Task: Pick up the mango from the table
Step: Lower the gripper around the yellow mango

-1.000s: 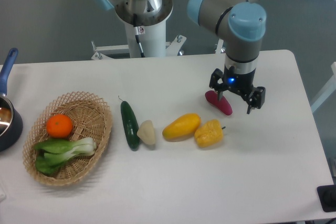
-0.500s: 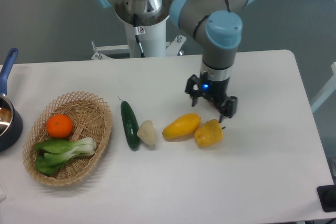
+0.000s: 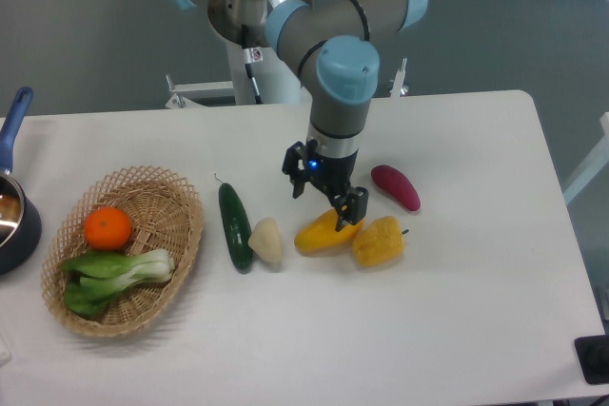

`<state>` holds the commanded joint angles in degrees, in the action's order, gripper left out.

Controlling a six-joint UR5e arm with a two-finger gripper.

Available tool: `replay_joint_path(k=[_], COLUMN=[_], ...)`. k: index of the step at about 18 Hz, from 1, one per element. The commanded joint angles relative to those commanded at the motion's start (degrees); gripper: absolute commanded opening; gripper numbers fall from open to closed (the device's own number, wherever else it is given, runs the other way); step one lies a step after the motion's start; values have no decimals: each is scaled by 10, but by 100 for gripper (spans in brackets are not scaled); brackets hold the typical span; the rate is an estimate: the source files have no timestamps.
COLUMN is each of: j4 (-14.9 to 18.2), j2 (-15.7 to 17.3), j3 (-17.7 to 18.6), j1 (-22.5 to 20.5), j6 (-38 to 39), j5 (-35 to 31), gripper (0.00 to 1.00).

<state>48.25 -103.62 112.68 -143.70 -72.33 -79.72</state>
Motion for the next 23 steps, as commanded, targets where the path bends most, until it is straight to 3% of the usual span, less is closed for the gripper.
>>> replay_joint_path(k=[5,11,23], j4=[-3,-2,-9], j2=[-7,-46,-62], j3=[4,-9,-16], j1=[0,1,2], j6=[3,10,27], j5=[-49,-52,-58], gripper=[100,100,100])
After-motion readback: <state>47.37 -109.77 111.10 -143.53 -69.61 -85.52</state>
